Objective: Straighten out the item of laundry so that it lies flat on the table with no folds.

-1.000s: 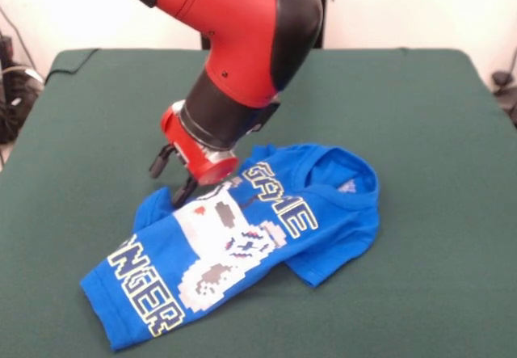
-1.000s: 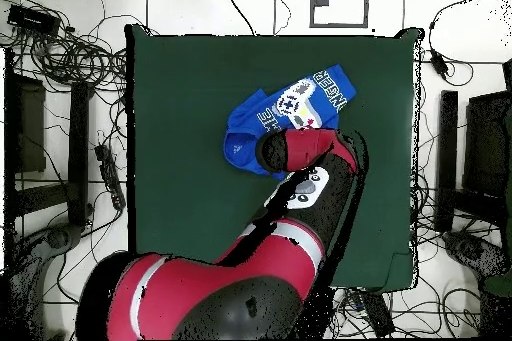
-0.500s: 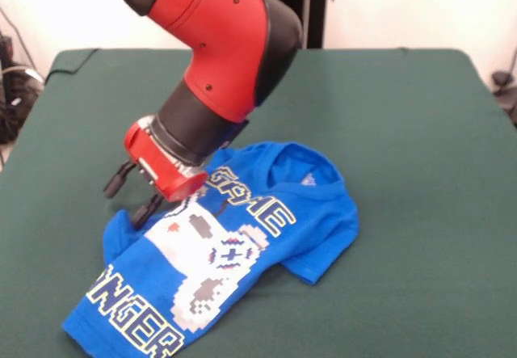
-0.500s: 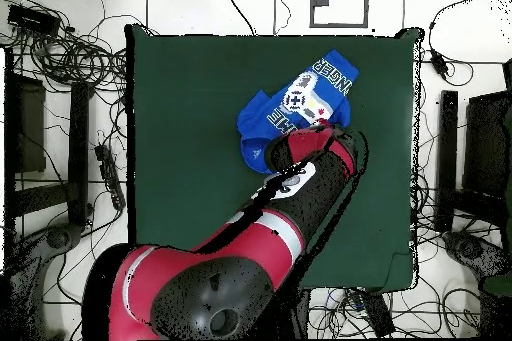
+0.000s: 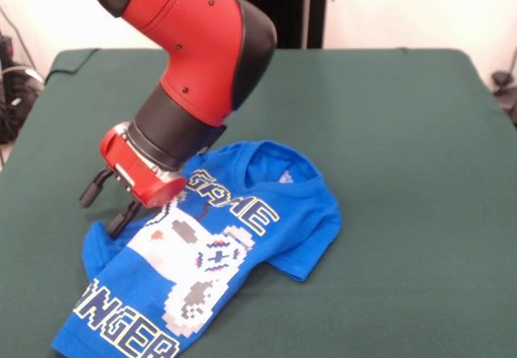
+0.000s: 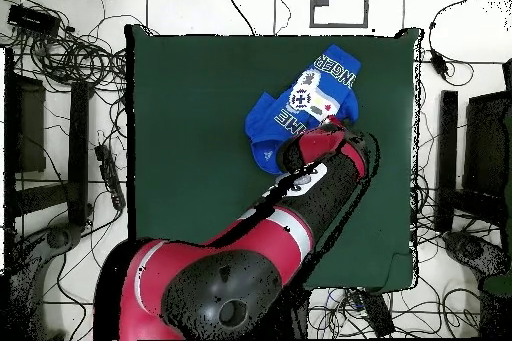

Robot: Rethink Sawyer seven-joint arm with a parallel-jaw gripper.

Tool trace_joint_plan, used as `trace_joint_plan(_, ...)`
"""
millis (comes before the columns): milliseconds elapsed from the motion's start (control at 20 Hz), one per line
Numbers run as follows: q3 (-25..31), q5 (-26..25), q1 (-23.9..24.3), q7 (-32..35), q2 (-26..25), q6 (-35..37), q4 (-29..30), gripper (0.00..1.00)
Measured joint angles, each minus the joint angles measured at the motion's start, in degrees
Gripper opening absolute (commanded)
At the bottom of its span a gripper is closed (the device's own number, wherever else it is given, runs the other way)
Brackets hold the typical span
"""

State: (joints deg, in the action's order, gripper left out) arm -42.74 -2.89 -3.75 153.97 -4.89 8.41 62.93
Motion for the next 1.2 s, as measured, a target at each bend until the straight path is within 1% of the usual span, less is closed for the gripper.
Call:
trace_joint_plan(450, -1.5, 0.4, 0.8, 0.0, -1.2, -1.2, -1.0, 1.0)
trace_joint_plan(750, -5.3, 3.6, 2.3, 0.0, -4.6, -5.4, -3.0, 1.0)
trace_joint_plan(900, -8.9, 7.9, 2.8, 0.0, -7.5, -8.6, -3.7, 1.0)
trace_joint_plan(950, -11.5, 11.5, 3.0, 0.0, -9.7, -10.9, -3.8, 1.0)
trace_joint_plan(1000, -12.8, 13.5, 3.1, 0.0, -10.8, -12.2, -3.8, 1.0)
trace_joint_plan(1100, -14.3, 15.9, 3.1, 0.0, -12.2, -13.9, -3.8, 1.0)
trace_joint_plan(1150, -16.2, 19.3, 3.2, 0.0, -14.0, -16.2, -3.9, 1.0)
trace_joint_plan(1200, -16.7, 20.2, 3.2, 0.0, -14.6, -16.9, -3.9, 1.0)
